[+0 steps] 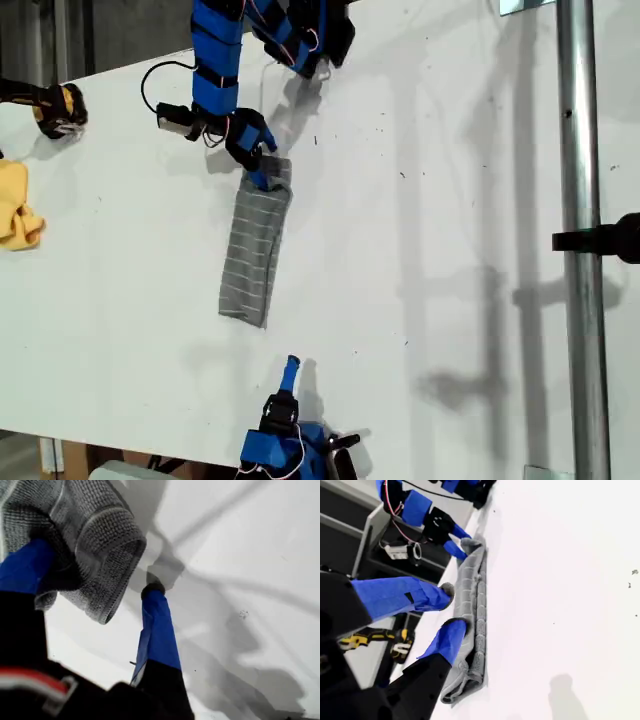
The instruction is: Grasp corners of a towel and fold twice.
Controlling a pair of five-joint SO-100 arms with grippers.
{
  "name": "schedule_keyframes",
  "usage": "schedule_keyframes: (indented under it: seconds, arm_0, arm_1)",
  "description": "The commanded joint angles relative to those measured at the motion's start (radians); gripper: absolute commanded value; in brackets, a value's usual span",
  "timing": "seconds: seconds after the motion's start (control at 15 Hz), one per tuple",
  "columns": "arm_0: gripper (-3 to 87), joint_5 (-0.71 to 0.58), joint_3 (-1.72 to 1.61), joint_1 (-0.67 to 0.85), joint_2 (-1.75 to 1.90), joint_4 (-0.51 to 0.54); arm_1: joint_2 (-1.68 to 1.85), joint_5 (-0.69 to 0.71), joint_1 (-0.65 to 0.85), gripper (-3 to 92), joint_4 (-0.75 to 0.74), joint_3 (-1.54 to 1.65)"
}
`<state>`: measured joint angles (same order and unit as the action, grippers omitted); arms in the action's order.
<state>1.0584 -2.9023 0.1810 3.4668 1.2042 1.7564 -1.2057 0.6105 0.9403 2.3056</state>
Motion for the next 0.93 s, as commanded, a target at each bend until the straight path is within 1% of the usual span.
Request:
schedule_keyframes:
  seconds: [0.0,0.13,0.2,0.33,0.4,0.53,0.6,0.67,0.87]
  arm_0:
    - [7.9,0.011,0.005,0.002,0.006,-0.002]
    - [7.9,0.011,0.005,0.000,0.006,-0.002]
    - [7.9,0.012,0.005,-0.002,0.006,-0.002]
    - [7.8,0.012,0.005,-0.003,0.006,0.000]
    - [7.7,0.012,0.005,-0.005,0.006,0.000]
    - [7.7,0.012,0.005,-0.005,0.006,0.002]
    - [7.6,0.012,0.005,-0.005,0.006,0.002]
    - [7.6,0.012,0.005,-0.005,0.006,0.002]
    - [7.4,0.012,0.006,-0.011,0.006,0.002]
  arm_1:
    - [-0.083,0.023,0.000,36.2,-0.012,-0.129]
    - [-0.179,0.023,-0.035,34.6,-0.034,-0.227]
    - [-0.222,0.023,-0.048,30.2,-0.037,-0.275]
    - [-0.281,0.014,-0.063,17.1,-0.046,-0.339]
    - [-0.304,0.015,-0.069,14.7,-0.043,-0.367]
    - [-0.331,0.023,-0.084,4.1,-0.046,-0.400]
    - [-0.333,0.028,-0.092,1.3,-0.049,-0.402]
    - [-0.328,0.034,-0.097,0.5,-0.041,-0.403]
    - [-0.224,0.035,-0.112,0.0,0.057,-0.347]
